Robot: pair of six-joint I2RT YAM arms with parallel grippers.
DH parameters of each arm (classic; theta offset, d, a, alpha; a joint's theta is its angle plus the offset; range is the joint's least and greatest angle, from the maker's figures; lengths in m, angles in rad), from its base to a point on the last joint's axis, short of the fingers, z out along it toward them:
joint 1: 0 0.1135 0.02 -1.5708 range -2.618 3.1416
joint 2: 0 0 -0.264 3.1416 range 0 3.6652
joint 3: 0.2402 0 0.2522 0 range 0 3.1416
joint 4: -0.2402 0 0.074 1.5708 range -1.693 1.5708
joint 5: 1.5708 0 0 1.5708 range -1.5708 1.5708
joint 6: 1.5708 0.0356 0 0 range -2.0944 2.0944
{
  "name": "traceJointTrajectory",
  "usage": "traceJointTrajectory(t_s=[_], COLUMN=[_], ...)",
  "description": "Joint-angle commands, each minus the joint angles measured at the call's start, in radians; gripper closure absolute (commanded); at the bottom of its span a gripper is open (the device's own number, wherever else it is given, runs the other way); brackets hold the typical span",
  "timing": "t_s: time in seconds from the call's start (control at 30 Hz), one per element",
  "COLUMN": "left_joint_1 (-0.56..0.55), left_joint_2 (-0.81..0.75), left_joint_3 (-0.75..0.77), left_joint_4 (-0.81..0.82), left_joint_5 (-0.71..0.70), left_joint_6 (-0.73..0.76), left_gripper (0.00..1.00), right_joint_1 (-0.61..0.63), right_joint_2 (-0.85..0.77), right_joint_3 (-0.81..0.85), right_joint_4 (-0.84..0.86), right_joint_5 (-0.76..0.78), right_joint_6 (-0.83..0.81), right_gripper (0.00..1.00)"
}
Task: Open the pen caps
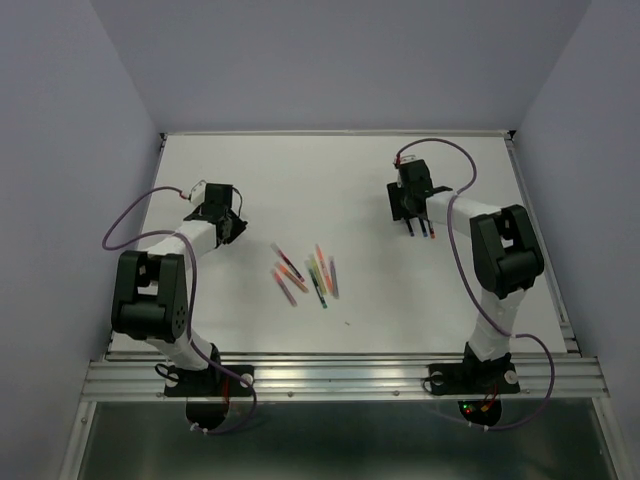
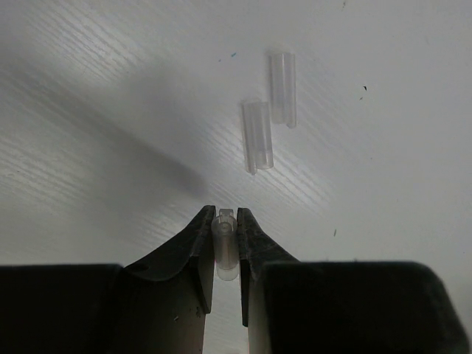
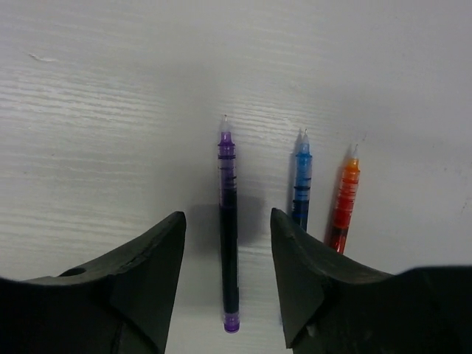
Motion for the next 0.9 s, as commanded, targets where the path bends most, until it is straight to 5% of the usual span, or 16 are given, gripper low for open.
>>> traceJointTrajectory(t_s=[0.0,0.27,0.37,0.57,0.87], left_joint_1=[0.008,0.01,0.01,0.01,0.01], left_joint_2=[0.028,0.106,0.117,0.109,0.023], left_joint_3=[0.05,0.096,0.101,0.098,0.076], left_joint_4=[-0.003,-0.003,-0.003,-0.013,-0.035], left_joint_5=[-0.015,-0.011,-0.008,-0.006,0.011], left_joint_6=[-0.014,-0.022,-0.017,-0.009,-0.009], left_gripper=[1.0,0.83,0.72,0.4,0.27], right_joint_1=[-0.003,-0.003,-0.003,-0.003,0.017], right_joint_2=[-0.12,-0.248,-0.282,-0.34,-0.426], right_joint_3=[0.037,0.0,-0.029,-0.089,-0.161], right_joint_4=[0.021,0.035,0.033,0.032,0.015], right_joint_5=[-0.081,-0.176,-0.217,-0.239,-0.286], right_joint_6=[-0.007,0.068,0.085,0.126,0.196], right_gripper=[0.39,0.21,0.02,0.0,0.0])
